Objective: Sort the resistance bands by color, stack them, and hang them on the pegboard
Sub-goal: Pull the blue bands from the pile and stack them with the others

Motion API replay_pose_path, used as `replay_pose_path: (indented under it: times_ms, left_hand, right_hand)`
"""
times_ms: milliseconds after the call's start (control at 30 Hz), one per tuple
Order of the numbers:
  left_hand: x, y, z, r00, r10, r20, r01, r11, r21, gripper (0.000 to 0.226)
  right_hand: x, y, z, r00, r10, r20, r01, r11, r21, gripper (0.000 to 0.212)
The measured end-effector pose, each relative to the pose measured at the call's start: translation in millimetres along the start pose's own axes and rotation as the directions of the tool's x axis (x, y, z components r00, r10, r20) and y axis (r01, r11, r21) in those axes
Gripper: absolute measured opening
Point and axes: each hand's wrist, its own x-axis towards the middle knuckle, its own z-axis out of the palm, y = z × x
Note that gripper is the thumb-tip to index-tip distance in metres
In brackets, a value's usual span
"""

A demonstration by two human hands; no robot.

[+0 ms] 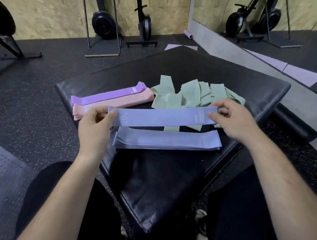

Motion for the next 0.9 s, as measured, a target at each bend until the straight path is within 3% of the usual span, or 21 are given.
replay_pose_path:
  times_ms: [200,500,633,767,900]
  left_hand:
    - [-14,-15,-6,0.971,0.161,0.178,-0.217,0.907,0.362,0.015]
    - [-10,-36,-3,0.897,0.304,0.322,-0.44,0.698,0.565,0.024]
    - [-17,-32,7,0.766,0.46,0.448,-0.642,0.528,0.556,0.032]
    - [-37,-30,30,0.607,0.353,0.712,-0.767,0.496,0.408,0.057]
    - [-34,-31,38,0.57,0.185,0.801,-0.767,0.468,0.438,0.08]
  right_hand:
    - [-19,-3,-5,0.987,0.065,0.147,-0.042,0.987,-0.155,0.027]
    - [-25,-5,6,0.971,0.029,0.238,0.08,0.897,-0.434,0.021]
    - [-24,-5,7,0.974,-0.057,0.219,0.178,0.792,-0.584,0.028]
    - [-26,-14,20,0.94,-0.122,0.32,0.303,0.73,-0.613,0.051]
    - [-25,-17,33,0.889,-0.034,0.457,0.342,0.713,-0.612,0.09]
